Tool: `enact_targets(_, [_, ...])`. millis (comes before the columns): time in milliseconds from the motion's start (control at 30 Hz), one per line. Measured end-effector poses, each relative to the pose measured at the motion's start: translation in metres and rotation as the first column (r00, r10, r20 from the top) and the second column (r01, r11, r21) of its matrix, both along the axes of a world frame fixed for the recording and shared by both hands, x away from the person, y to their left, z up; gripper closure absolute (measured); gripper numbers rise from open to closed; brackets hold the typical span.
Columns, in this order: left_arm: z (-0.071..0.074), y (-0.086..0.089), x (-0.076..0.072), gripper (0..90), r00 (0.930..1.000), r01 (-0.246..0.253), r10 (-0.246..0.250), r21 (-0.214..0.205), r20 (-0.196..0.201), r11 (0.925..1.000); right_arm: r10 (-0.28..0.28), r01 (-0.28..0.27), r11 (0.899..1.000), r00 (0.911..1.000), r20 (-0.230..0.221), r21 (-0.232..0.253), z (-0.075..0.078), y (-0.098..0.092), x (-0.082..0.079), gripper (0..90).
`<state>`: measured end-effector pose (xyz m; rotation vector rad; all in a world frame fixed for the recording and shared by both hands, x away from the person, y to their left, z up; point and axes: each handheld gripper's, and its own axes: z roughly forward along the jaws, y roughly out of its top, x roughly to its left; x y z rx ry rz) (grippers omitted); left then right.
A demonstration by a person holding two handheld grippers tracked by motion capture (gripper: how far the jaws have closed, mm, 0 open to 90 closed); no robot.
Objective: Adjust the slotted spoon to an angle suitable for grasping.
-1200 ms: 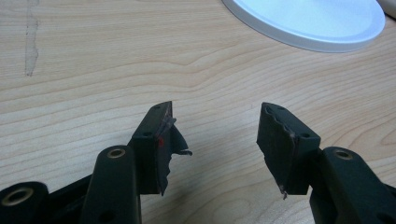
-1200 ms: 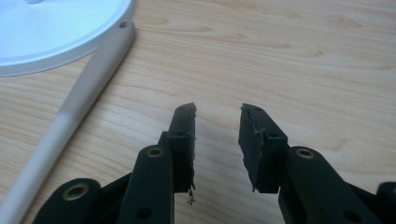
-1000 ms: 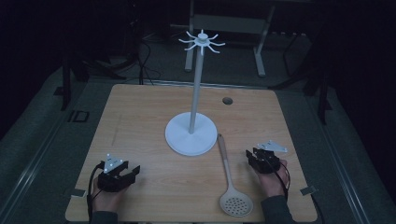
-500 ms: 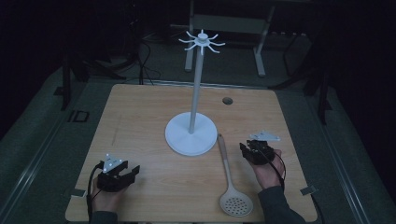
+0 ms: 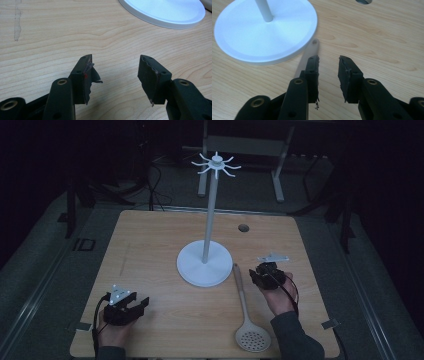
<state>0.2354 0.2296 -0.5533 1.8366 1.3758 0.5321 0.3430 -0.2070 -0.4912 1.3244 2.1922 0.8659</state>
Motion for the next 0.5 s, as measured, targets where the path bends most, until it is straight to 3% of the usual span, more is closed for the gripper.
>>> enact_targets(500, [0.0,-0.001,0.0,46.0,1.0,-0.002,0.002,0.0,-0.003,1.0,0.045,-0.048,0.998,0.9962,-0.074,-0.036,0.001,0.015,0.01,67.5])
